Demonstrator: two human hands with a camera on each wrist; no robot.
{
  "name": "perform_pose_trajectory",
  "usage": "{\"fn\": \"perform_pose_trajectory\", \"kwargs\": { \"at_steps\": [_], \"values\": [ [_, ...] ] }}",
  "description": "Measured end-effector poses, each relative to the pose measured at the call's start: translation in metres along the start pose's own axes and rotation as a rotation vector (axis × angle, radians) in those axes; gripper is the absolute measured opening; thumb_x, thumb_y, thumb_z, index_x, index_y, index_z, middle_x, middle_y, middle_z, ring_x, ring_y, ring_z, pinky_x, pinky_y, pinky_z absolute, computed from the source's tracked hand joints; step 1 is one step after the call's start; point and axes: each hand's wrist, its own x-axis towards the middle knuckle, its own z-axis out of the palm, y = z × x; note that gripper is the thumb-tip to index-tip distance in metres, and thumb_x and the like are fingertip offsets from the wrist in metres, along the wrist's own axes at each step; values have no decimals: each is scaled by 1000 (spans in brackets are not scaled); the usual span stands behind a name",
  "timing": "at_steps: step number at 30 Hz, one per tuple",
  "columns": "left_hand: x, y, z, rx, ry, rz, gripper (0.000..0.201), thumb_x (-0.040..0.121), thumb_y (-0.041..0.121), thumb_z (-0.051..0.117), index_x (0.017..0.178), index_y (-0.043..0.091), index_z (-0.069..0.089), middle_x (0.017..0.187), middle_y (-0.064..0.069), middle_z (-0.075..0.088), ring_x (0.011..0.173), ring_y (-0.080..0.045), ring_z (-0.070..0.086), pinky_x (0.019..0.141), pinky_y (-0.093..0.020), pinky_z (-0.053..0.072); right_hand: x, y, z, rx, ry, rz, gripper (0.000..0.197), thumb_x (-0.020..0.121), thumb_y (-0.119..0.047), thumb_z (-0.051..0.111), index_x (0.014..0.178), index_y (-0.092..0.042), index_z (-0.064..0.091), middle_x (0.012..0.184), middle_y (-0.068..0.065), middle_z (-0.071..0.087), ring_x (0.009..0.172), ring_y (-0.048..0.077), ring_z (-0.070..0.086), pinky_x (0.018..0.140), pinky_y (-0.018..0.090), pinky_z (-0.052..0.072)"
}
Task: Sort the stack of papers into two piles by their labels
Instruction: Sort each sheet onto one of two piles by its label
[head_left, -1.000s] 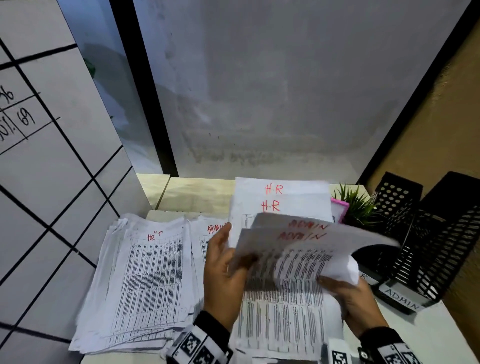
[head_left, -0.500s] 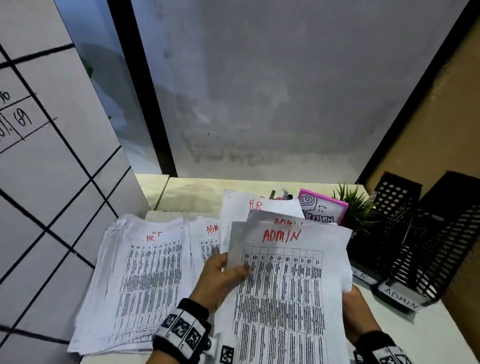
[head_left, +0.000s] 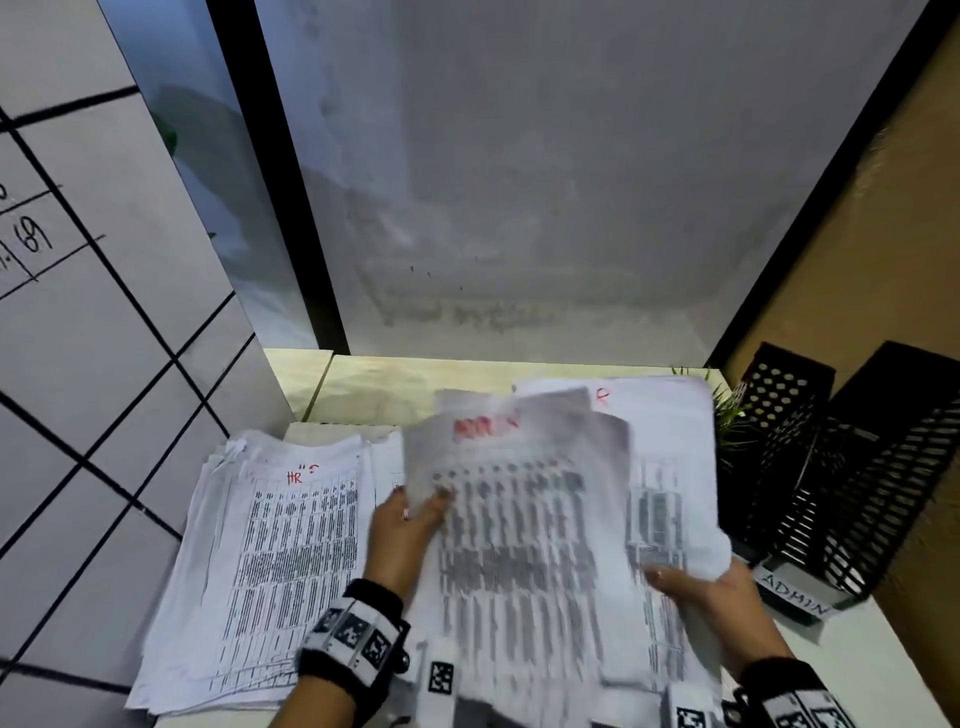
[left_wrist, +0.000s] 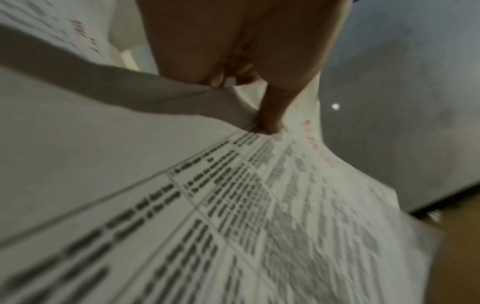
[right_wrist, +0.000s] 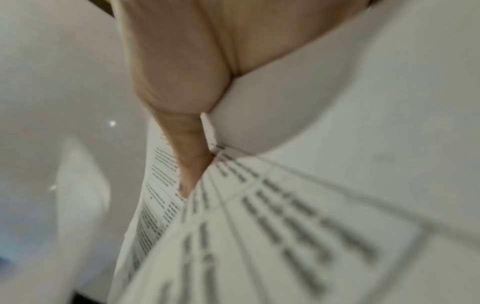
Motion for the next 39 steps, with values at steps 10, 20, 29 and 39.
{"fn": "perform_pose_trajectory", "kwargs": {
  "at_steps": [10,20,29,39],
  "values": [
    [62,-20,-54,410,300,-14,34,90,30,65,110,4,62,96,-8,65,88,-25,60,83,-33,46,3,-28,-62,-118,192,-151,88,24,-54,95,76,11,68,87,40,64,79,40,60,67,35,59],
    [49,0,11,648,59,-48,80,89,60,47,148,10,26,155,-10,27,140,-28,31,115,-43,27,-1,-27,-13,-77,-22,-222,93,22,-47,95,100,-6,66,92,17,73,86,31,70,69,32,55],
    [3,26,53,176,-289,52,46,95,42,50,137,23,45,130,15,53,120,-9,52,100,-28,41,9,-10,22,-10,-131,-149,78,37,-34,94,105,-11,63,92,4,77,84,16,73,63,17,53],
    [-1,14,39,128,95,229,27,75,6,78,96,22,71,83,9,73,79,-6,70,69,-16,55,13,10,16,-40,-85,-75,37,69,-4,82,101,-2,64,82,10,75,71,20,69,65,31,53]
  ]
}}
